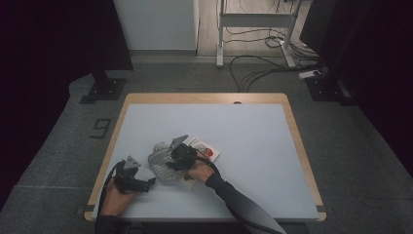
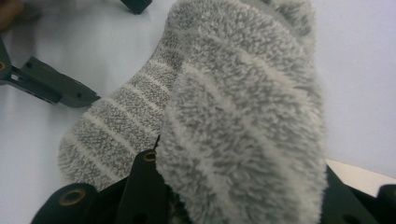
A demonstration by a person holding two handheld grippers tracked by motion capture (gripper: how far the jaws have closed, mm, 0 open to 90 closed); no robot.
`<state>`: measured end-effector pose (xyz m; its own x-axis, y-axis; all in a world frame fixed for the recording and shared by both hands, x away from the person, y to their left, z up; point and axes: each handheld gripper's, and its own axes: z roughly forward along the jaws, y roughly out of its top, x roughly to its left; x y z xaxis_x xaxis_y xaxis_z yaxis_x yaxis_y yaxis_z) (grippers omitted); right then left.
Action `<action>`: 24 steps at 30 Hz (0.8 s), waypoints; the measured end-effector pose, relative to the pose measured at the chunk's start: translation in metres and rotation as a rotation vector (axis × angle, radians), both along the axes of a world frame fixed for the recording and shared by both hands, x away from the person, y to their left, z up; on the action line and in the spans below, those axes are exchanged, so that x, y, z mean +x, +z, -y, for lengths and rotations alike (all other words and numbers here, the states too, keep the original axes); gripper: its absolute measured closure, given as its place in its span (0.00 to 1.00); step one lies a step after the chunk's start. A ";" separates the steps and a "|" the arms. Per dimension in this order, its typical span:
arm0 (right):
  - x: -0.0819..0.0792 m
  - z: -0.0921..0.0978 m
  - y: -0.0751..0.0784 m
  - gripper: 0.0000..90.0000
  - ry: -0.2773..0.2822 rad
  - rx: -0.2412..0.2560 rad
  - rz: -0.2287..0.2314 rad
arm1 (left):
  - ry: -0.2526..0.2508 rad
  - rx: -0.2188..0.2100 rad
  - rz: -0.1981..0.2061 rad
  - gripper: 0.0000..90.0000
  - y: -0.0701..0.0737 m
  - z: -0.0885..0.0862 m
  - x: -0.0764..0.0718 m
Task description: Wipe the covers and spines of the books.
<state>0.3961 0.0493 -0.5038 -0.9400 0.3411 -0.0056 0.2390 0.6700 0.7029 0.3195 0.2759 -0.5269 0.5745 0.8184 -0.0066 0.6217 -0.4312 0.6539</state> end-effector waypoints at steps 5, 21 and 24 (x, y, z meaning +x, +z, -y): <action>-0.001 -0.001 0.000 0.71 0.003 0.002 -0.001 | 0.000 0.000 0.001 0.00 0.000 0.000 0.000; -0.004 0.013 0.017 0.70 -0.006 -0.001 0.037 | -0.001 0.002 0.002 0.00 0.000 0.000 0.000; -0.004 0.021 0.025 0.70 -0.018 0.002 0.045 | -0.001 0.002 0.001 0.00 0.000 0.000 0.000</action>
<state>0.3924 0.0284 -0.4791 -0.9326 0.3578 -0.0472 0.2188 0.6645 0.7146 0.3196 0.2759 -0.5271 0.5750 0.8182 -0.0046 0.6211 -0.4328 0.6535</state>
